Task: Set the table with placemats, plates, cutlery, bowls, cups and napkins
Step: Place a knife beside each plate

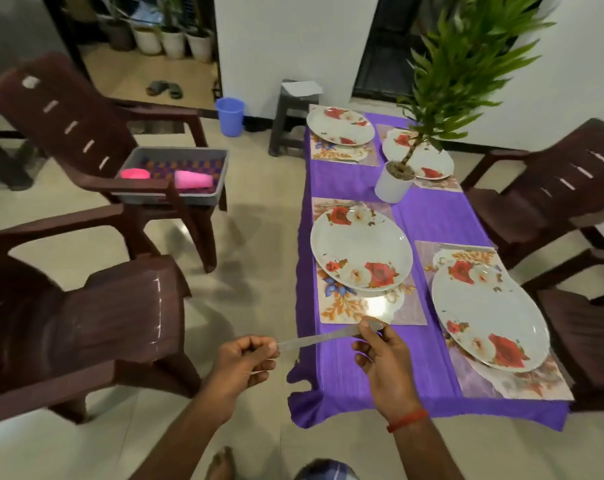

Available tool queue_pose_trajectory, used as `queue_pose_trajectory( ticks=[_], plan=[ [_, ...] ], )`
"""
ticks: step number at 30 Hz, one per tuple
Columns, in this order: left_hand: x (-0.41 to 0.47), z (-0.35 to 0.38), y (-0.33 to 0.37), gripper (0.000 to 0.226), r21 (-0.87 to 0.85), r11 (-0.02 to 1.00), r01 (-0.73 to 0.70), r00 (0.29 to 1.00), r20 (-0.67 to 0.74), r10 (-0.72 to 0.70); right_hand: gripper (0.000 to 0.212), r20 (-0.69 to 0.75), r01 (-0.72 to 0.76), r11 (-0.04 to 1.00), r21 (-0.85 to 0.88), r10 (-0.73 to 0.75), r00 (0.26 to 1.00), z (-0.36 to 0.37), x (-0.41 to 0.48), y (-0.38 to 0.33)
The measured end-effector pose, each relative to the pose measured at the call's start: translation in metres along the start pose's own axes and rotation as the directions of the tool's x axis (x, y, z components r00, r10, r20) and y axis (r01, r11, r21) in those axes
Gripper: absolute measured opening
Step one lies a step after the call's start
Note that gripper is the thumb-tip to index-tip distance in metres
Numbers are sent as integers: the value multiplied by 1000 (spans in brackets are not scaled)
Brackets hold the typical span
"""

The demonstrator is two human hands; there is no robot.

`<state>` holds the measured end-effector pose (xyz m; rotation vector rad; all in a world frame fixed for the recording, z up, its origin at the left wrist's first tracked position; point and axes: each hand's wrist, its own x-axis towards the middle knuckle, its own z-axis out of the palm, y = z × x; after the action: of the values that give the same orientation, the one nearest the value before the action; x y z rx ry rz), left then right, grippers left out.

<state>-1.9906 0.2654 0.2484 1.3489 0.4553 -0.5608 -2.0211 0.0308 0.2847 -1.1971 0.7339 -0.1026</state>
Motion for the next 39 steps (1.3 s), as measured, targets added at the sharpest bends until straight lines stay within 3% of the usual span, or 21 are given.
queue_pose_trajectory(
  ticks=[3, 10, 14, 18, 23, 31, 39],
  plan=[
    [17, 8, 6, 12, 50, 999, 20, 998, 61, -23, 34, -93, 28, 1000, -6, -29, 995, -3, 1, -1],
    [47, 33, 10, 9, 119, 991, 55, 991, 111, -69, 20, -222, 66, 990, -127, -93, 970, -28, 28, 1],
    [72, 54, 5, 9, 148, 985, 89, 994, 53, -97, 15, -296, 42, 985, -170, -92, 951, -46, 60, 13],
    [94, 76, -4, 8, 222, 969, 105, 992, 45, -118, 15, -282, -4, 978, -207, -56, 958, -65, 91, 26],
    [119, 101, -14, 14, 215, 970, 111, 991, -95, -93, 12, -259, -53, 989, -136, 16, 966, -84, 126, 29],
    [148, 132, -31, 15, 304, 950, 65, 991, -128, -26, 12, -296, -142, 981, -131, 98, 950, -99, 176, 34],
    [165, 136, -42, 18, 487, 873, 26, 987, -153, 56, 18, -241, -88, 854, -512, -44, 970, -101, 193, 42]
  ],
)
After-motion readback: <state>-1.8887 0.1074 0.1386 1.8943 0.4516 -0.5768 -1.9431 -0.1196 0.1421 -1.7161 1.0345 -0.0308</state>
